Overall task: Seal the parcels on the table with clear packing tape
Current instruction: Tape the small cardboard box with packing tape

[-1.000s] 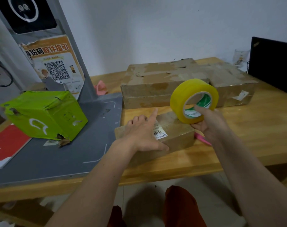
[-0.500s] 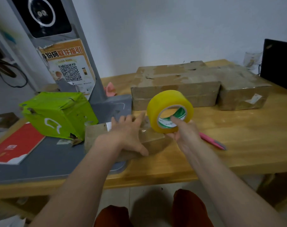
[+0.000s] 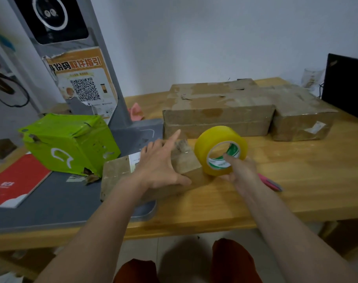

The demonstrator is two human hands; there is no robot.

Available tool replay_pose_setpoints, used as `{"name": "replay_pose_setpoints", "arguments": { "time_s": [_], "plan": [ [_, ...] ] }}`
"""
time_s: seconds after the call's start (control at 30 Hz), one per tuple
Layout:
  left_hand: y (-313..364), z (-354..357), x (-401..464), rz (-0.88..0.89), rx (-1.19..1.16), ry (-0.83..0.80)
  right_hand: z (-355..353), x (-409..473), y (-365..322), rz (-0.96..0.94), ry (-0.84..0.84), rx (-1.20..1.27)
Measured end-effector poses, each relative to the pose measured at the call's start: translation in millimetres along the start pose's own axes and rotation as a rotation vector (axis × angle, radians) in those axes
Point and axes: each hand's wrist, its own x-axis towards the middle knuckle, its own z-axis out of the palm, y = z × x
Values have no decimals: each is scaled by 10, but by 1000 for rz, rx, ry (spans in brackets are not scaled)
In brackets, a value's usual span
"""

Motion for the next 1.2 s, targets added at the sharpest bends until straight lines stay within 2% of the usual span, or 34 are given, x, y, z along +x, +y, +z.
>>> {"name": "replay_pose_setpoints", "arguments": {
  "time_s": [0.13,0.23,0.33,0.4,0.47,0.63,0.7,0.83,0.9,0.97,1.03,1.07,1.13,1.2],
  "plan": [
    [191,-120,-115,106,-129,274,174,-151,-267,-75,-54,181],
    [439,-168,-168,134,-311,537,378,-381,-591,-100,-184,264],
    [773,-120,-159,32,-405,859,555,-578,-886,-183,-271,157],
    [1007,-63,-168,-94,-498,950,628,-668,-1077,-283,-234,78],
    [1130,-22,-184,-170,-615,855,655,-699,-1205,-357,-197,-64],
    [969,-174,-267,-159,-870,489,580,-648,-1199,-478,-270,-345],
    [855,-456,-223,-143,-850,419,573,-641,-1196,-465,-313,-377],
    [681,-941,-40,52,-761,163,671,-576,-1198,-420,-472,-447],
    [670,-970,8,92,-731,146,707,-537,-1198,-406,-503,-459],
    [682,-915,3,120,-734,152,666,-476,-1183,-356,-527,-370],
    [707,-857,-10,98,-747,170,545,-388,-1101,-287,-462,-234],
    [696,-826,-9,85,-762,177,460,-330,-1039,-309,-364,-256],
    [655,-780,28,77,-788,201,229,-168,-860,-428,-102,-615],
    [644,-748,47,87,-773,236,-35,-42,-654,-421,56,-1090]
  ]
}}
